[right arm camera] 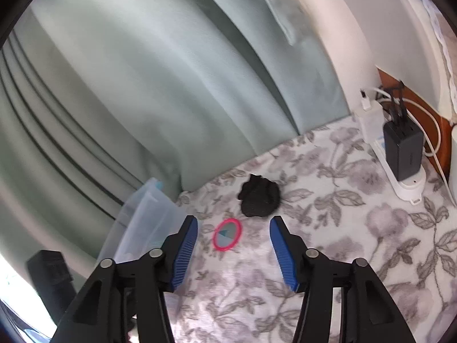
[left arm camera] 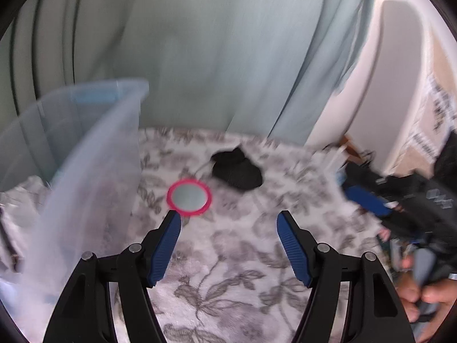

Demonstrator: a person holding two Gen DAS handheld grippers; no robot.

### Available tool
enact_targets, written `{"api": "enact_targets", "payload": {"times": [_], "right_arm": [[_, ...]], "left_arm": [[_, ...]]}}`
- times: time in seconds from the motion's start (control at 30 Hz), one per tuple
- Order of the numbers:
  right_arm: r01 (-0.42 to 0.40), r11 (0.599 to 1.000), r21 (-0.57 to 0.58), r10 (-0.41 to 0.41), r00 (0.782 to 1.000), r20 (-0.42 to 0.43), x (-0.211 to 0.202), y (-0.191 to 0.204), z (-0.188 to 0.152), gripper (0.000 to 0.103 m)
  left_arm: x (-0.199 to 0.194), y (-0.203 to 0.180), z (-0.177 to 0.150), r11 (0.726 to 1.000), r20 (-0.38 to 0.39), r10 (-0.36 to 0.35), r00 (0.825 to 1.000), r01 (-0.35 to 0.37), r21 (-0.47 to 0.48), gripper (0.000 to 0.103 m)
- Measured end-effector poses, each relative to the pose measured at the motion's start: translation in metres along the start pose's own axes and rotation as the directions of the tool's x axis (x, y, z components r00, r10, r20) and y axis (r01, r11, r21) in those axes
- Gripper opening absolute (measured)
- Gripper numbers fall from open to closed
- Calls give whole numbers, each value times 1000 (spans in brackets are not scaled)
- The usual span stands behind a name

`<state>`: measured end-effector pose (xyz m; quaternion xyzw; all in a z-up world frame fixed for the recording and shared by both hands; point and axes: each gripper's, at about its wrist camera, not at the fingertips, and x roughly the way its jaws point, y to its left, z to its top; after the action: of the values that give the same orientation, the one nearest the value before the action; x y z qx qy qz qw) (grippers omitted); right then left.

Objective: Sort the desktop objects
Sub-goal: 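Move both tools back toward the pink mirror and black mesh bun, then grasp the pink-rimmed mirror with the left tool while the right tool grasps the black mesh bun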

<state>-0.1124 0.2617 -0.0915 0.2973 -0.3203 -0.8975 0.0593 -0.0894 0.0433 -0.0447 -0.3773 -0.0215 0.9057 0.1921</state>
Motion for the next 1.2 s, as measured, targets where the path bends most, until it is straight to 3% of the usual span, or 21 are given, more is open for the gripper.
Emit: {"api": "enact_targets", "payload": {"times": [0.13,0.4,0.7,0.93,1.2], "right_arm": [[26,1000,15,-25,999,-29,15,-16,-1,68],[48,999,-3,-48,995,-89,49,-27,1,73],[37,997,-65,-47,988,-150,107,-20,11,73],[9,995,-100,-26,984,-175,147,-22,15,73],[-9,995,-100,-10,983,-184,167,-37,10,73]], "left_arm": [[39,3,-5,999,-64,32,997,-32,0,71],[87,18,-5,992,-128,123,984,-122,12,71],[108,28,4,987,-117,162,980,-163,7,71],[119,31,4,990,-109,142,984,-143,-4,71],[133,36,1,984,-129,174,976,-176,-7,71]]}}
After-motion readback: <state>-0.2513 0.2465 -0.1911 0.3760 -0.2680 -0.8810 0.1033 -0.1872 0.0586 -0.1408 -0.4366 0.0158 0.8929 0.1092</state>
